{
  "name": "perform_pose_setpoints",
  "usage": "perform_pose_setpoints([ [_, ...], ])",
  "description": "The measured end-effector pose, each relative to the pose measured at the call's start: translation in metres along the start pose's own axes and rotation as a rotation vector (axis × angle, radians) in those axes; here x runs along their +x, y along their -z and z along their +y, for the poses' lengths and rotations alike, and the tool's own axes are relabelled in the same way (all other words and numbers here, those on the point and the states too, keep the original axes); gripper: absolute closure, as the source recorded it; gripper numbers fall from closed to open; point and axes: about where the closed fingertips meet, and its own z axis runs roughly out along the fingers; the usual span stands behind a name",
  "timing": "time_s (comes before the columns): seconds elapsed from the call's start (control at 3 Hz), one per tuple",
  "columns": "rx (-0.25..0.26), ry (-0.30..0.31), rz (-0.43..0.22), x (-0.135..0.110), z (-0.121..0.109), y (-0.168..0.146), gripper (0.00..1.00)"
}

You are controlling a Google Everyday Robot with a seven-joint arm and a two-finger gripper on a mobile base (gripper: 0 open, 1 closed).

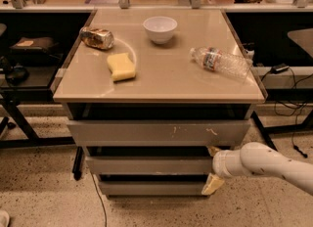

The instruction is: Open middle drawer

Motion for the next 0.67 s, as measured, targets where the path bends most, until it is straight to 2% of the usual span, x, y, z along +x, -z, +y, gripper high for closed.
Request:
perform_pose_setpoints([
  [0.67,0.04,0.024,-0.075,0.02,0.004,-0.028,0.0],
])
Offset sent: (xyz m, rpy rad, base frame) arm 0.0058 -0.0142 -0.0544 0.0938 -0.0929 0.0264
